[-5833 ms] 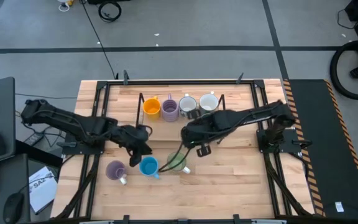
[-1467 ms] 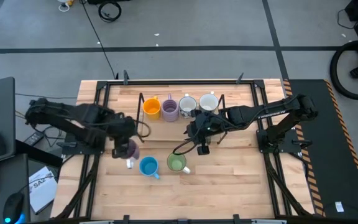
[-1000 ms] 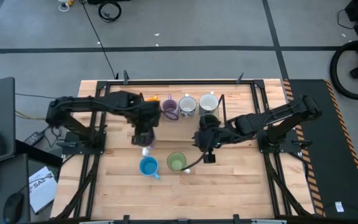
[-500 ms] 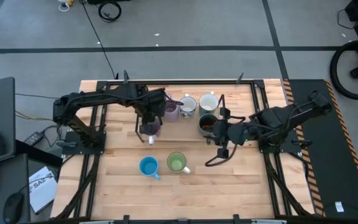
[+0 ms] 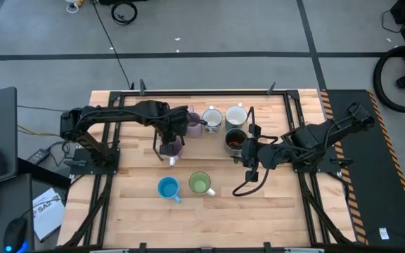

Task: Place coffee mugs
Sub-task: Put the violet mug on the shelf

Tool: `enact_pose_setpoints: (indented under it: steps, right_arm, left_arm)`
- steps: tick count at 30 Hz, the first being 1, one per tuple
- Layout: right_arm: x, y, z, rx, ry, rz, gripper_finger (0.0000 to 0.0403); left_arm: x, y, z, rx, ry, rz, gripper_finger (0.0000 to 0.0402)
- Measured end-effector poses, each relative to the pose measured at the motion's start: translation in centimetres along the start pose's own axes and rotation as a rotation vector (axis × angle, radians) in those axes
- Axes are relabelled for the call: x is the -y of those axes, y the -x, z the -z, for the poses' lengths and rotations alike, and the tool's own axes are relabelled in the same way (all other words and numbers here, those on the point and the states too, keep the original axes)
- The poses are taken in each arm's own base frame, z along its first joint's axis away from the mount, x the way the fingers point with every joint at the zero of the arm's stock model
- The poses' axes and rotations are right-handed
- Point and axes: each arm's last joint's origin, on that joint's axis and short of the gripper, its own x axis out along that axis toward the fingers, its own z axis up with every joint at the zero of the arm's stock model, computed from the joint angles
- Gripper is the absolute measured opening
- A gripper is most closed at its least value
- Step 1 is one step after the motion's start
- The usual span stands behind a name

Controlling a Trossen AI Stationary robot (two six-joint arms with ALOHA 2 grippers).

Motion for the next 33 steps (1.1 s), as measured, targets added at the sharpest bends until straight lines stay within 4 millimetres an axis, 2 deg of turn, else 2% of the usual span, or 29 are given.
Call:
enact_pose_setpoints:
  steps: [17, 27, 33]
  right_arm:
    - [0.1, -0.7, -0.2, -0.002, 0.077, -0.02, 0.0128]
    - [0.4, -1.0, -0.4, 0.004, 0.077, -0.032, 0.0128]
    - [0.7, -1.2, -0.6, 0.013, 0.072, -0.046, 0.0128]
  left_arm:
    - [-1.3, -0.6, 0.2, -0.045, -0.023, -0.041, 0.0024]
    - [-0.7, -0.7, 0.1, -0.054, -0.044, -0.071, 0.0077]
    - [-0.4, -0.6, 0.0, -0.069, -0.062, -0.125, 0.009]
